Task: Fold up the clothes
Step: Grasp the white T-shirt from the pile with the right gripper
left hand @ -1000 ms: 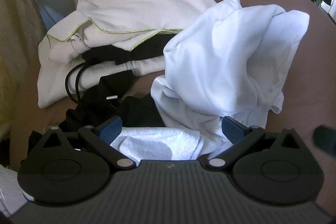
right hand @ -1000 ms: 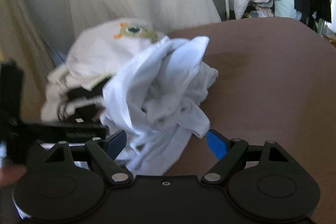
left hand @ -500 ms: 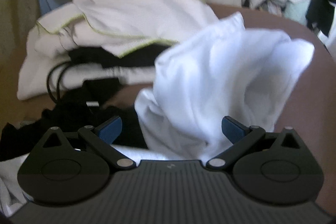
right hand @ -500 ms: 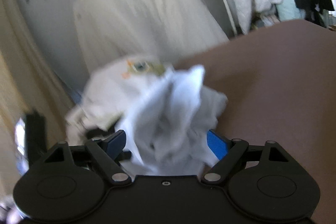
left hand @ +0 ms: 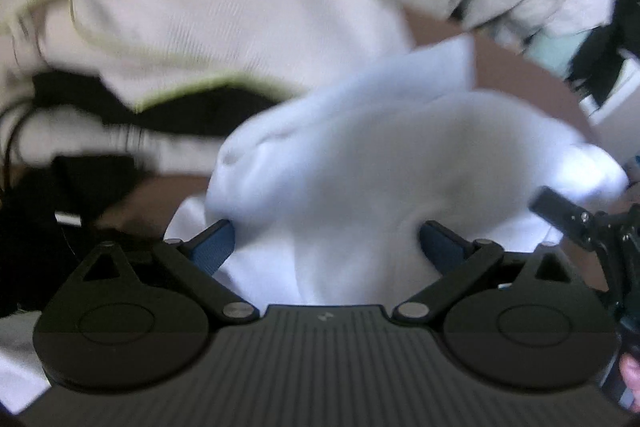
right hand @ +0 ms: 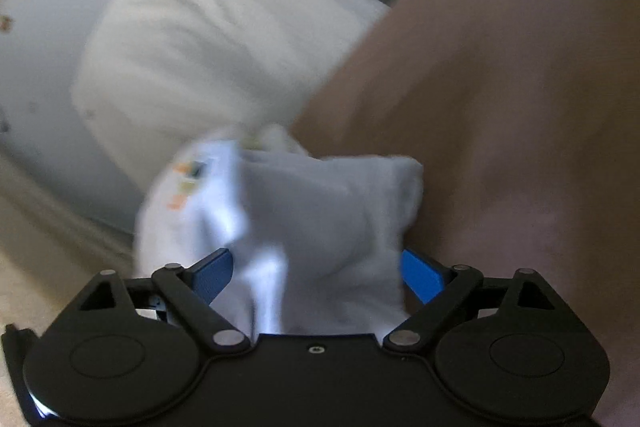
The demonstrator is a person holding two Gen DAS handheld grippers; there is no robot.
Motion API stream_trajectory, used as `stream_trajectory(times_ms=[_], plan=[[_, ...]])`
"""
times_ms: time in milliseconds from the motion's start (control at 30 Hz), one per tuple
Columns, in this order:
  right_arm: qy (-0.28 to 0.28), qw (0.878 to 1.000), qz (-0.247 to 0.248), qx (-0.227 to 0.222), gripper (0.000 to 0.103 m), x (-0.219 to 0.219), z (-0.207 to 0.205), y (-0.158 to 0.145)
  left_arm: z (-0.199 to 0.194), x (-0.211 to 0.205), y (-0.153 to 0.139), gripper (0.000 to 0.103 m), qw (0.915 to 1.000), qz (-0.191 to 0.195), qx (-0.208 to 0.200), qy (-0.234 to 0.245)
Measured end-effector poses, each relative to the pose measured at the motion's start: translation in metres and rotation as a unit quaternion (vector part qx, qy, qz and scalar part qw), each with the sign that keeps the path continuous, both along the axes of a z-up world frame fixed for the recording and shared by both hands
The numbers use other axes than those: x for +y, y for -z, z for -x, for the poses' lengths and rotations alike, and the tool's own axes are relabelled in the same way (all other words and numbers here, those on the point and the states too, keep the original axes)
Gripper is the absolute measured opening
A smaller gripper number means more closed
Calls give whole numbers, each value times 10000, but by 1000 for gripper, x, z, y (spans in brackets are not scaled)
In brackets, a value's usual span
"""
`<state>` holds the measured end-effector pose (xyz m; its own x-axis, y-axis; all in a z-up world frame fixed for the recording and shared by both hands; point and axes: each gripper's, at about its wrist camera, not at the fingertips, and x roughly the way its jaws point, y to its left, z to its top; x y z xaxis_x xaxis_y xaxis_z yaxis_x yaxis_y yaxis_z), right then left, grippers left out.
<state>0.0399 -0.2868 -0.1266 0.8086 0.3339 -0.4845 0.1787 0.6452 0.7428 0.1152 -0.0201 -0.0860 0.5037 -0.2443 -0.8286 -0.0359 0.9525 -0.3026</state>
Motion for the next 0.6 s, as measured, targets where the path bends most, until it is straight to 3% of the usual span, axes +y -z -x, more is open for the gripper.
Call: stream_trajectory(times_ms=[33, 100, 167, 233, 300, 367, 400, 500, 600], plan=[[-103, 9999, 97, -28, 94, 3, -7, 6, -5, 5, 9, 103, 9995, 160, 230, -111], [-351, 9990, 227, -145, 94, 8, -18, 18, -8, 22, 27, 103, 9938, 876, 518, -456], [-725, 9963, 161, -442, 86, 10, -26, 28, -11, 27, 36, 103, 9902, 1108, 596, -599], [-983, 9937, -87, -527, 57, 10, -29, 34, -13, 26, 40, 103, 9887, 1205, 621, -644], [-1050, 9918, -248, -679, 48, 5, -18, 31, -12, 20, 41, 103, 9872, 1342, 599, -623], [-1066, 9912, -83, -784, 36, 2, -4, 20, -11, 13, 42, 103, 9845, 1613, 614, -315], [-1074, 9907, 0, -836, 34, 1, 3, 15, -10, 9, 42, 97, 9825, 1755, 617, -122], [-1098, 9887, 248, -991, 30, -2, 24, -2, -5, 0, 38, 78, 9744, 2158, 531, 335], [-1124, 9853, 339, -1241, 29, -17, 57, -25, 15, -19, 17, 69, 9647, 2455, 293, 904]])
